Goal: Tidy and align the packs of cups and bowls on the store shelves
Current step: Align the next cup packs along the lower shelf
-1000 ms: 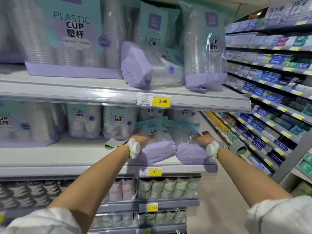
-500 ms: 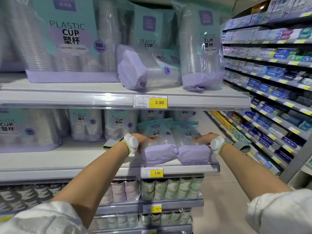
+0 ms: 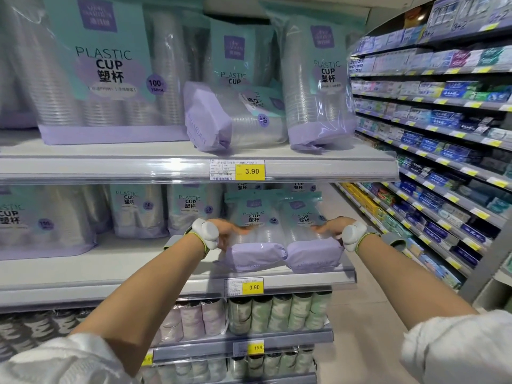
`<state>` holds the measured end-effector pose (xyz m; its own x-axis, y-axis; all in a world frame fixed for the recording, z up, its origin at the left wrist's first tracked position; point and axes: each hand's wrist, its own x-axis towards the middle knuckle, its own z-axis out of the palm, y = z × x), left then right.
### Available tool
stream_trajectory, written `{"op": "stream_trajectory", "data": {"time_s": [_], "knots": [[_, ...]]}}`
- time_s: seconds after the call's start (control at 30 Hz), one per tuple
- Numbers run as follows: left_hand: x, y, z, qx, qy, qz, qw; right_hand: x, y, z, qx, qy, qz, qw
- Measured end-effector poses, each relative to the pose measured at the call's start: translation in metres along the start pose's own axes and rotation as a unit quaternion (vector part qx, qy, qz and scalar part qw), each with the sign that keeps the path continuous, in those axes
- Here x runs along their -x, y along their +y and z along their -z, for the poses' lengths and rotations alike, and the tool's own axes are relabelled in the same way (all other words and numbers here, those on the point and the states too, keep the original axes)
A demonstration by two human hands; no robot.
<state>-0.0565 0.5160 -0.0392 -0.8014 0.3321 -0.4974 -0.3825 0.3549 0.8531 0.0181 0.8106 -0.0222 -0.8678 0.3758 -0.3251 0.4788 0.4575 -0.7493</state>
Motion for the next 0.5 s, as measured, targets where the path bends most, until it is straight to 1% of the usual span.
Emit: {"op": "stream_trajectory", "data": {"time_s": [0.07,0.13,0.2,0.27,0.3,0.37,0.4,0.47,0.5], "knots": [[-0.003,0.003,0.004,-0.010,0.000,-0.009,1.000,0.000,0.000,0.005,0.018,0.008,0.000,1.000],[-0.005,0.005,0.007,-0.023,0.006,-0.013,1.000,-0.002,0.002,0.006,-0.024,-0.025,-0.019,0.999],[-0.011,0.006,0.010,-0.040,-0.021,-0.028,0.999,-0.003,0.006,0.007,-0.068,-0.050,-0.041,0.996],[-0.037,0.001,0.020,-0.076,-0.045,-0.050,0.995,-0.001,0.007,0.010,-0.063,-0.047,-0.046,0.996],[-0.051,-0.004,0.024,-0.086,-0.044,-0.060,0.993,-0.001,0.008,0.012,-0.071,-0.048,-0.052,0.995],[-0.088,-0.015,0.036,-0.079,-0.021,-0.087,0.993,-0.003,0.009,0.015,-0.092,-0.039,-0.053,0.994],[-0.097,-0.021,0.040,-0.080,0.006,-0.096,0.992,-0.007,0.012,0.017,-0.106,-0.032,-0.049,0.993],[-0.091,-0.026,0.040,-0.066,0.052,-0.131,0.988,-0.022,0.020,0.021,-0.155,-0.015,-0.038,0.987],[-0.095,-0.031,0.041,-0.046,0.039,-0.125,0.990,-0.034,0.028,0.022,-0.180,-0.012,-0.026,0.983]]}}
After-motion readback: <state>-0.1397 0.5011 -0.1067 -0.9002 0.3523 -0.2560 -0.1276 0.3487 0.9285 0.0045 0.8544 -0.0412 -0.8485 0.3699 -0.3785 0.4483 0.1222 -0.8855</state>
